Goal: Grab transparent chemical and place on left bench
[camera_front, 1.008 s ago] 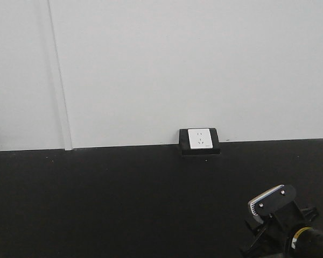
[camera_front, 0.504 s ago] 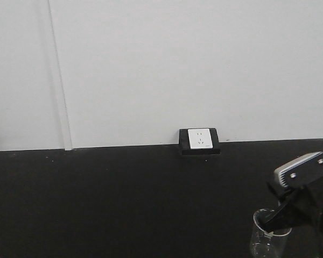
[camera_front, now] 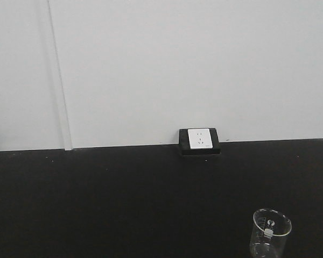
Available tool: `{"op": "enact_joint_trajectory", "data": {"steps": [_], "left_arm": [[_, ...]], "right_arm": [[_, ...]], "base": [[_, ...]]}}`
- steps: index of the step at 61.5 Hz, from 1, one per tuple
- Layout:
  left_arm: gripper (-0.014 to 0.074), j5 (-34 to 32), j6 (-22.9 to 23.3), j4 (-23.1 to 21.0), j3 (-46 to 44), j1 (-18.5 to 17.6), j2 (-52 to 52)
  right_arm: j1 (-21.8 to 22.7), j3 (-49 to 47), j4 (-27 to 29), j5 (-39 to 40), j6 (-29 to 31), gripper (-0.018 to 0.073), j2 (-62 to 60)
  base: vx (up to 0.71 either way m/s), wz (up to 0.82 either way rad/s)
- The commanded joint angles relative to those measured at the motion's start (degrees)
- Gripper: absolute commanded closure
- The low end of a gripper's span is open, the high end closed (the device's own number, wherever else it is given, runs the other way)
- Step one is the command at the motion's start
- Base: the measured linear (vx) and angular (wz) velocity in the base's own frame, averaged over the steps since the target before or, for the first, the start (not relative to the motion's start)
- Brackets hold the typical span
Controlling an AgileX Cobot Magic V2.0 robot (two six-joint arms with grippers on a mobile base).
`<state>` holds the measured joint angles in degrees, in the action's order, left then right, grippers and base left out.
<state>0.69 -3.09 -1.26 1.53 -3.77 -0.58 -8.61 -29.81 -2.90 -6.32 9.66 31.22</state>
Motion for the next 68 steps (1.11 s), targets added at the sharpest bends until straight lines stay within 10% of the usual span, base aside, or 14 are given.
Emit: {"op": "enact_joint_trajectory", "data": {"steps": [1,68], "left_arm": [[0.06,-4.49,0.45,-0.04,0.93,-0.1,-1.1],[0.06,-4.49,0.45,-0.04,0.93,-0.1,-1.1]], "right_arm": [[0.16,-0.66,0.01,4.06,-0.08,0.0564,-3.9],[0.16,-0.66,0.01,2.64,-0.8,0.0564,-10.25]], "base": [[0.0,0.0],[-0.01,0.0]]}}
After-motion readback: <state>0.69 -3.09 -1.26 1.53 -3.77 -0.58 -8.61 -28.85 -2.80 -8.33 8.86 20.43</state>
